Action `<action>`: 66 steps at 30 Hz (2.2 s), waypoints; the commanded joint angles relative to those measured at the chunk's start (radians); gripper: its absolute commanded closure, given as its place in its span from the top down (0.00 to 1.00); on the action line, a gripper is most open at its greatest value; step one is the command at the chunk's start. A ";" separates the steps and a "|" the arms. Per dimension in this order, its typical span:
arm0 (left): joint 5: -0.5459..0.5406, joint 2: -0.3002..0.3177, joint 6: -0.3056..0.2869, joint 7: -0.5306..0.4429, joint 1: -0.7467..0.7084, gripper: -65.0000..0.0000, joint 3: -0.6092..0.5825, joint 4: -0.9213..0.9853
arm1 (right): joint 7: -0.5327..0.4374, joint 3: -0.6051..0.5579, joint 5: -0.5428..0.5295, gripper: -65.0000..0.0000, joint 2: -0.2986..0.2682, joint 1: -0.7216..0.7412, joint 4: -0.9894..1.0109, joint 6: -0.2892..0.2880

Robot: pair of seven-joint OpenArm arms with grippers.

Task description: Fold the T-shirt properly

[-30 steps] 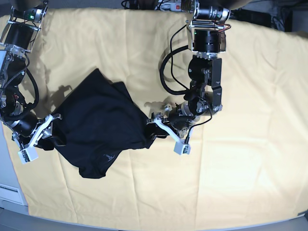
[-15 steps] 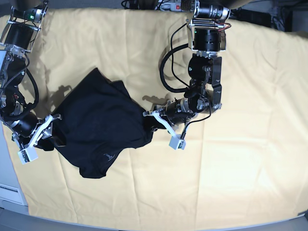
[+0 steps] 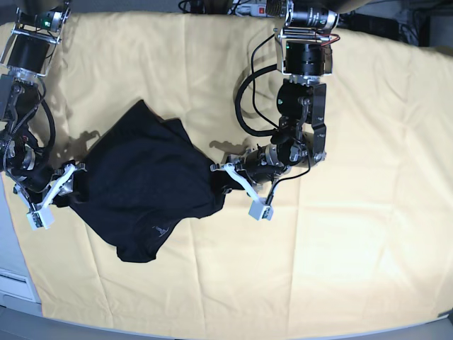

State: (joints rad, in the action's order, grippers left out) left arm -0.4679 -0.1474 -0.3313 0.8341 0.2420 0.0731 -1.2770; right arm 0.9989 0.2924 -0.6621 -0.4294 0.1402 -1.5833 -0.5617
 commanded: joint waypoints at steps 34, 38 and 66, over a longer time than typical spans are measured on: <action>-0.007 0.005 -0.111 -0.037 0.135 0.00 -0.002 -0.016 | 0.033 0.059 -0.215 0.00 -0.017 0.051 0.077 -0.087; -0.004 0.043 -0.111 -0.051 0.135 0.00 -0.014 -0.016 | 0.074 0.096 -0.261 0.00 -0.017 0.045 0.017 -0.064; -0.042 0.064 -0.122 -0.026 0.102 0.00 -0.041 -0.016 | -0.059 0.101 -0.283 0.14 0.000 -0.008 0.258 -0.136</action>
State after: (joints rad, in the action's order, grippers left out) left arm -0.4870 -0.0776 -0.4469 0.8303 0.3157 0.0330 -1.2770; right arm 0.9550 0.3878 -0.9207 -0.4095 0.1120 -1.3087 -0.6914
